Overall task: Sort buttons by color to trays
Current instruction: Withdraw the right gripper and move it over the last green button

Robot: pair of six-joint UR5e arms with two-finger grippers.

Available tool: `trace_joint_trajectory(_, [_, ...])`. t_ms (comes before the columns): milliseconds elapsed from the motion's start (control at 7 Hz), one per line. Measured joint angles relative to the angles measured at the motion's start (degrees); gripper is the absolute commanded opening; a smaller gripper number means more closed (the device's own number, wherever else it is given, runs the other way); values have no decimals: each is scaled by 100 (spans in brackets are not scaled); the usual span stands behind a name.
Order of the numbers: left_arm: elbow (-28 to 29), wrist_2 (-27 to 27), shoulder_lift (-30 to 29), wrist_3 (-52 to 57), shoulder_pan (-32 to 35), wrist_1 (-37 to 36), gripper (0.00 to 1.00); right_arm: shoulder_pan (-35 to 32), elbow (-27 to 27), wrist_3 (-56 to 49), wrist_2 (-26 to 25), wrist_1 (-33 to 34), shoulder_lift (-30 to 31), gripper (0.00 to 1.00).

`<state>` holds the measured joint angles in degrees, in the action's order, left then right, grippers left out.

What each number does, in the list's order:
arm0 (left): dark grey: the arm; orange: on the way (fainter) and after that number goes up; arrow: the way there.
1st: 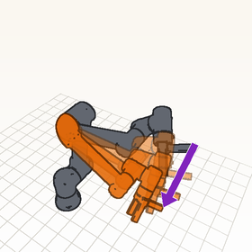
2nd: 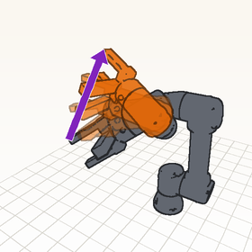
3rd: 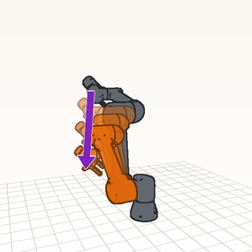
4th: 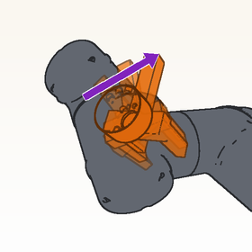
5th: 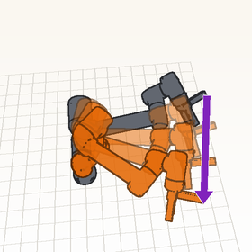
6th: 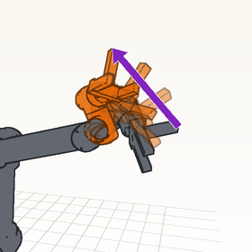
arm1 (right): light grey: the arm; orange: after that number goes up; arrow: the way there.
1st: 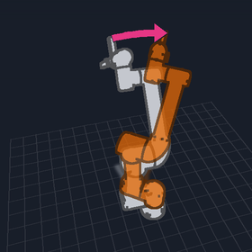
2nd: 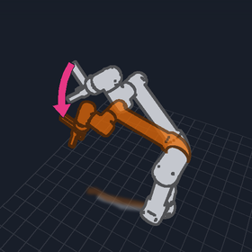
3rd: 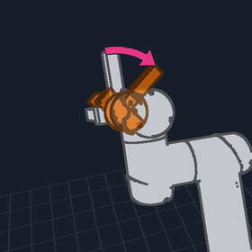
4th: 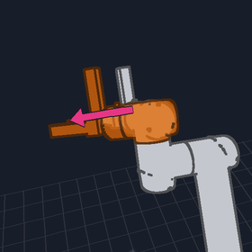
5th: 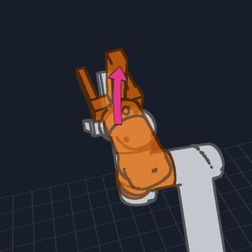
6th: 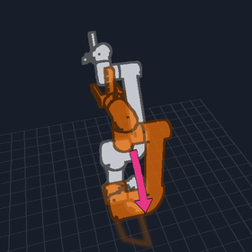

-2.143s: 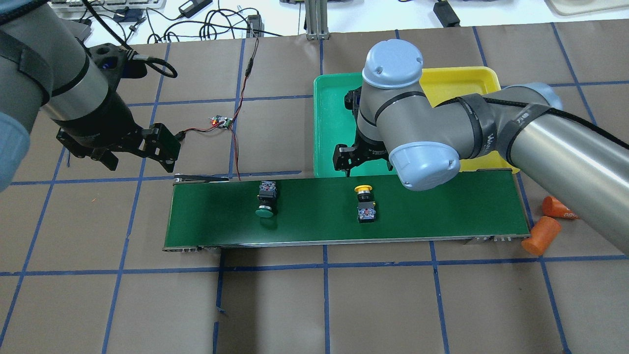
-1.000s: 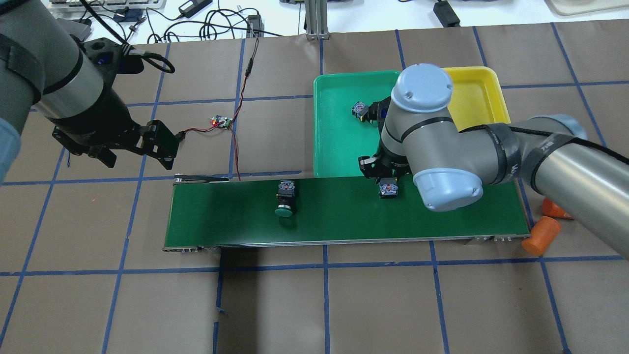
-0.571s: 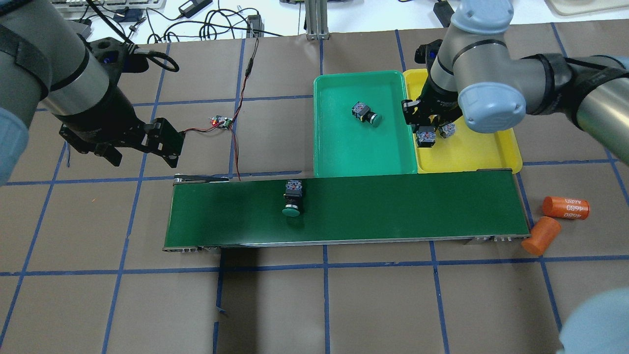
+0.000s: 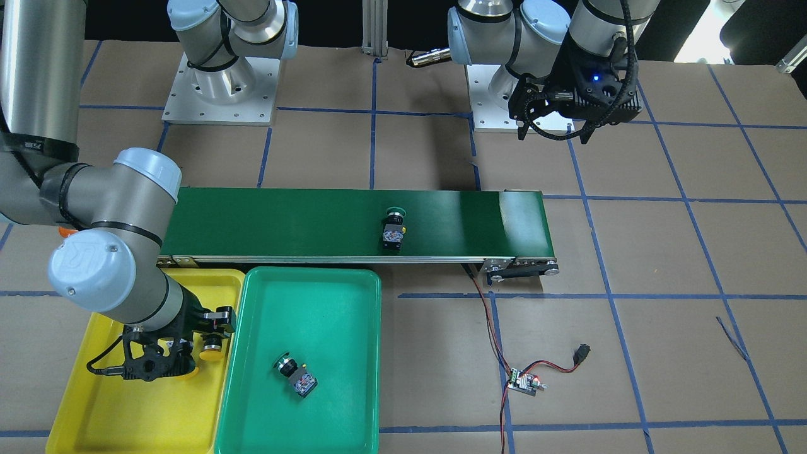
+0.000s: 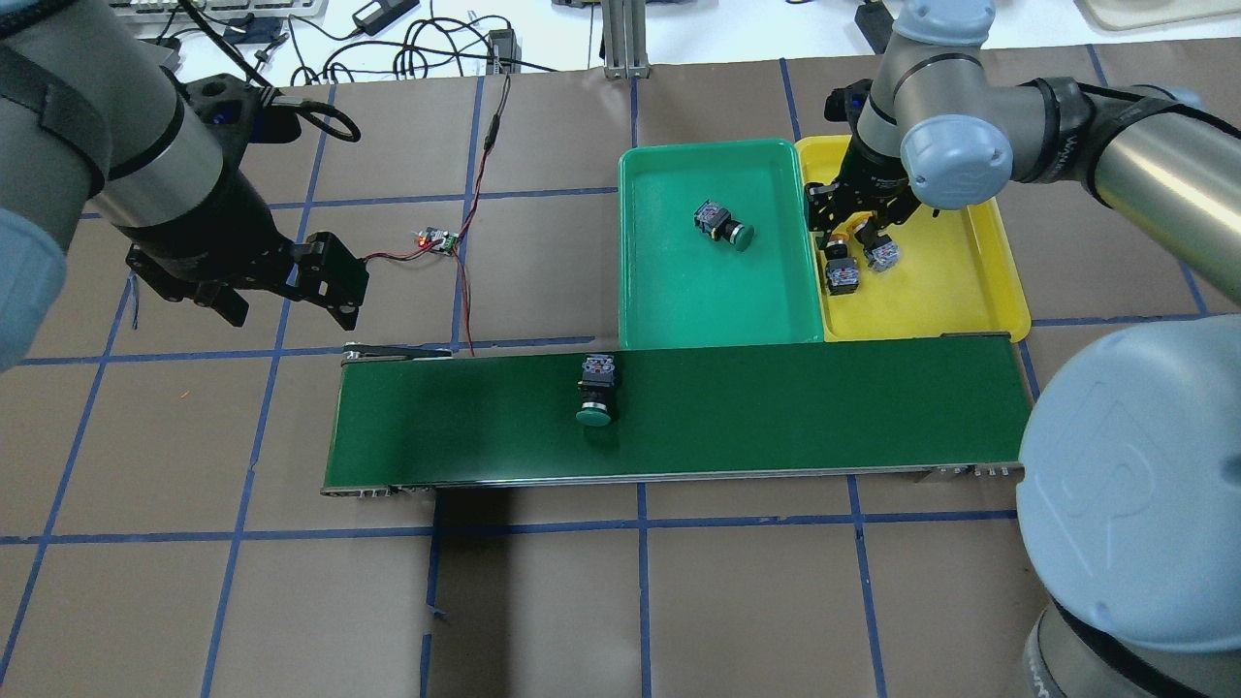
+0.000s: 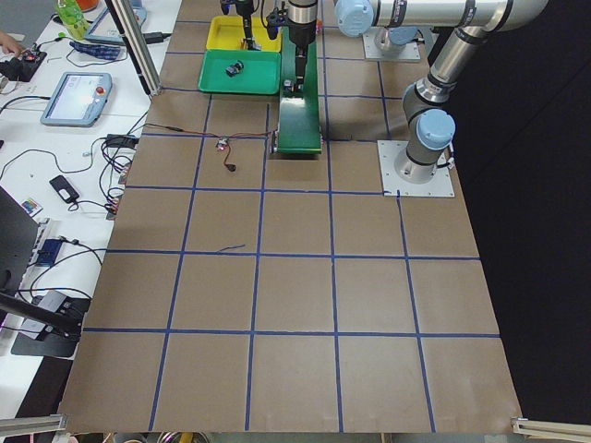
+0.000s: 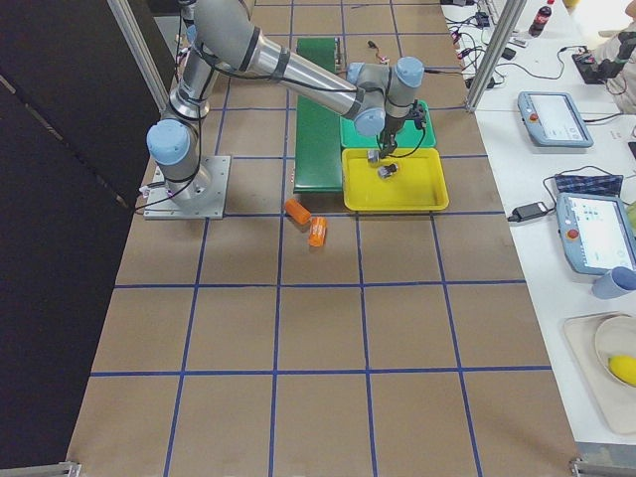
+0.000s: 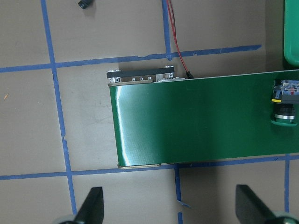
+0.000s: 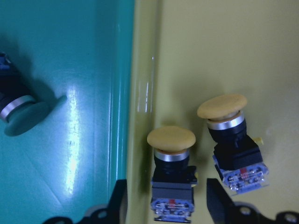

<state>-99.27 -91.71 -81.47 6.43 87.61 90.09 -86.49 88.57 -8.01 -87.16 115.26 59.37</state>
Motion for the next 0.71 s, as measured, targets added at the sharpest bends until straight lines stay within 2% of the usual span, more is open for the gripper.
trace_joint_trajectory(429, [-52,-13,12,39,0,-1,100,-20,11,-50,-1,-92,36,79])
trace_joint_trajectory(714, [-75,-15,16,50,2,-12,100,-39,92,-35,5,-399,320,79])
